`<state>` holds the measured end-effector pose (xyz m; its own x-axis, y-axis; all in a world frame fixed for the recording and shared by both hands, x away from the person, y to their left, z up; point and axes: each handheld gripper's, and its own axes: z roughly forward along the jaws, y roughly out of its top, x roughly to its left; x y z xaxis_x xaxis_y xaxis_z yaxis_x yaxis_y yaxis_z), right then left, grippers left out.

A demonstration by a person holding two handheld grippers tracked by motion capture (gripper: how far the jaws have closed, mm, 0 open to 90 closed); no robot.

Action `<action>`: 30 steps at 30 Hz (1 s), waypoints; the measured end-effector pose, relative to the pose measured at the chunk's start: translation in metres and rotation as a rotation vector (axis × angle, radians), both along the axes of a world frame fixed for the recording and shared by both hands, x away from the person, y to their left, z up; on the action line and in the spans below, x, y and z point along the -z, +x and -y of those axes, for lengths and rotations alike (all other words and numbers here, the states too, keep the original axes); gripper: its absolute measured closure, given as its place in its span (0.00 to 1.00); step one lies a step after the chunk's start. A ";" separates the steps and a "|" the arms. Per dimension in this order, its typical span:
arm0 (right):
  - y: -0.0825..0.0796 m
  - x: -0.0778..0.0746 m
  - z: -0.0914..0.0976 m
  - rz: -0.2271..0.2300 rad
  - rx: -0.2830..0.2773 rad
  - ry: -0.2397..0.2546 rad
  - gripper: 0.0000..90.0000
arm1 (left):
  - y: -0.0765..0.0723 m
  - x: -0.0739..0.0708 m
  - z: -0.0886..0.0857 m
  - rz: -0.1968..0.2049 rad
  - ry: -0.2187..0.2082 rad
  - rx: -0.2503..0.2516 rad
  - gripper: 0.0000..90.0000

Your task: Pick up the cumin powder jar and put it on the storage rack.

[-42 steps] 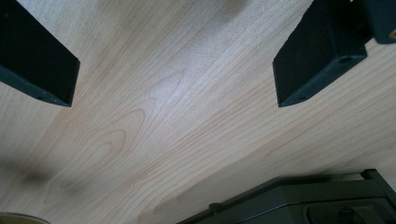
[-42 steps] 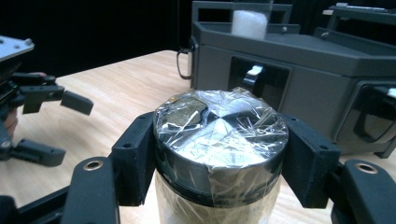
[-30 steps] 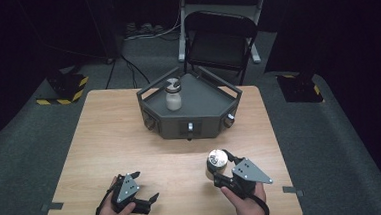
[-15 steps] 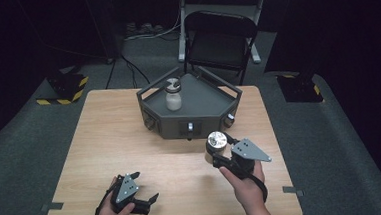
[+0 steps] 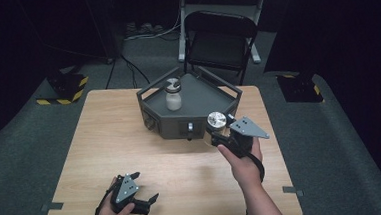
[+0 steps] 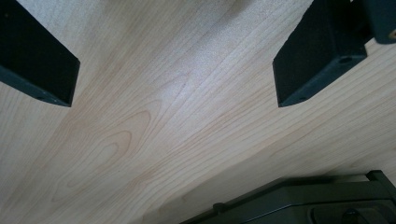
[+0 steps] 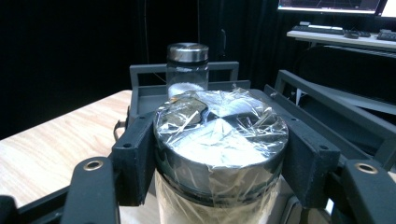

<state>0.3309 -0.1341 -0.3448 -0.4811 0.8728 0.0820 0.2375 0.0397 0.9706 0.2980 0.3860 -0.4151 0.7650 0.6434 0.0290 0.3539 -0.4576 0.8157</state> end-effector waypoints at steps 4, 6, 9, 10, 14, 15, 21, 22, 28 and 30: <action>0.009 -0.006 0.000 0.009 0.004 0.001 0.39 | 0.000 0.000 0.000 -0.001 0.000 0.000 0.01; 0.012 -0.009 -0.001 0.013 0.007 0.002 0.39 | 0.000 0.000 0.000 0.000 -0.001 0.002 0.01; 0.019 -0.014 -0.001 0.018 0.011 0.003 0.39 | 0.000 0.000 0.000 0.000 0.000 0.003 0.01; 0.022 -0.015 -0.001 0.018 0.012 0.002 0.39 | 0.000 0.000 0.000 0.000 -0.001 0.003 0.01; 0.031 -0.020 -0.003 0.021 0.019 0.001 0.39 | 0.001 0.000 -0.001 -0.001 -0.002 0.003 0.01; 0.034 -0.021 -0.003 0.019 0.021 0.000 0.39 | 0.001 0.000 -0.001 0.000 -0.002 0.003 0.01; 0.049 -0.026 -0.006 0.016 0.030 -0.001 0.39 | 0.001 0.000 -0.001 -0.002 -0.002 0.005 0.01; 0.051 -0.027 -0.007 0.015 0.032 -0.003 0.39 | 0.001 0.000 -0.001 -0.002 -0.001 0.005 0.01; 0.065 -0.028 -0.011 0.007 0.042 -0.015 0.39 | 0.002 -0.001 0.001 -0.012 0.010 0.002 0.01; 0.070 -0.028 -0.013 0.003 0.046 -0.022 0.39 | 0.002 -0.002 0.002 -0.014 0.012 0.001 0.01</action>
<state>0.4006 -0.1206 -0.3164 -0.4403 0.8958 0.0614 0.2366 0.0498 0.9703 0.3003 0.3844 -0.4134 0.7661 0.6422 0.0265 0.3645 -0.4680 0.8050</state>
